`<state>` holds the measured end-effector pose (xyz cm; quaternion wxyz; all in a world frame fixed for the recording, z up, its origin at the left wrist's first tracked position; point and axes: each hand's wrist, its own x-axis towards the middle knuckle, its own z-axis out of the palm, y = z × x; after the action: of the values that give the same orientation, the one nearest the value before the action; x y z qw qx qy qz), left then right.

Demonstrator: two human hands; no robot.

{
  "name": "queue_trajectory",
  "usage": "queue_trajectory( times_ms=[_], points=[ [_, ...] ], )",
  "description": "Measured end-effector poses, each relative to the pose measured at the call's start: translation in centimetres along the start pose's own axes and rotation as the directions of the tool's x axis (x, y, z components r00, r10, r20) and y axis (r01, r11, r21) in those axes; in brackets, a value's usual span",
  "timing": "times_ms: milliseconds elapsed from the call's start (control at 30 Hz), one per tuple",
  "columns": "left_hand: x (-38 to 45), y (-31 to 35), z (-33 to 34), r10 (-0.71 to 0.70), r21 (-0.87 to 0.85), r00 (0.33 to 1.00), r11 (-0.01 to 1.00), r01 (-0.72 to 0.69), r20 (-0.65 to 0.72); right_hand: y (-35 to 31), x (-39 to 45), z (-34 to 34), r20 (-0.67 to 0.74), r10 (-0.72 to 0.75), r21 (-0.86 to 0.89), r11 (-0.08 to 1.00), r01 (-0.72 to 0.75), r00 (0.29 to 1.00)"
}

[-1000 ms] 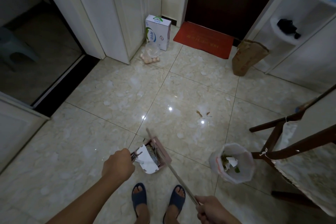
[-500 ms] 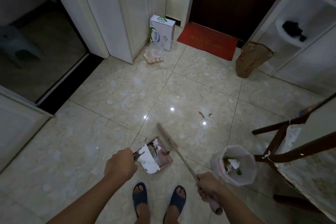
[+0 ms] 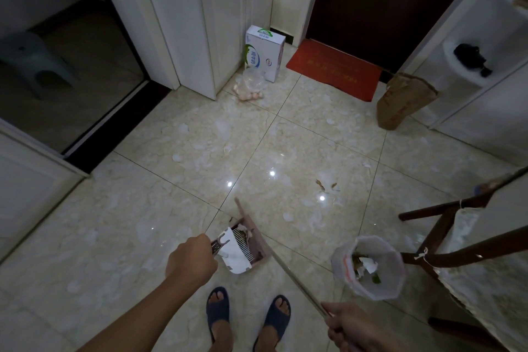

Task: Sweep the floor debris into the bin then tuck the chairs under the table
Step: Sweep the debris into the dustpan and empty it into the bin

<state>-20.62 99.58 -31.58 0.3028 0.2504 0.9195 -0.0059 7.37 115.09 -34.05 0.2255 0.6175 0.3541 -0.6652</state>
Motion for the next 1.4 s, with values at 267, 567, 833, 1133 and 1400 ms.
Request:
queue_trajectory(
  times_ms=[267,567,833,1133,1400],
  points=[
    [-0.4,-1.4,0.1,-0.021,-0.041,1.0,0.999,0.021,0.002,-2.4,-0.7,-1.4,-0.073,-0.055,-0.038,0.998,0.053,0.996],
    [-1.8,-7.3,-1.8,-0.088,-0.003,0.995,0.996,0.088,-0.043,-7.1,2.7,2.6,-0.15,-0.18,-0.231,0.962,0.142,0.972],
    [0.7,-13.4,-3.7,-0.183,-0.085,0.977,0.981,0.174,-0.112,-10.0,7.2,7.3,-0.175,-0.233,-0.38,0.912,0.152,0.957],
    [5.9,-15.3,-5.6,-0.239,-0.087,0.969,0.969,0.233,-0.069,-8.1,10.1,12.4,-0.093,-0.251,-0.565,0.81,0.157,0.963],
    [6.9,-15.4,-6.1,-0.232,-0.065,0.971,0.971,0.228,-0.063,-6.1,7.5,14.6,-0.034,-0.18,-0.525,0.84,0.136,0.983]
  ],
)
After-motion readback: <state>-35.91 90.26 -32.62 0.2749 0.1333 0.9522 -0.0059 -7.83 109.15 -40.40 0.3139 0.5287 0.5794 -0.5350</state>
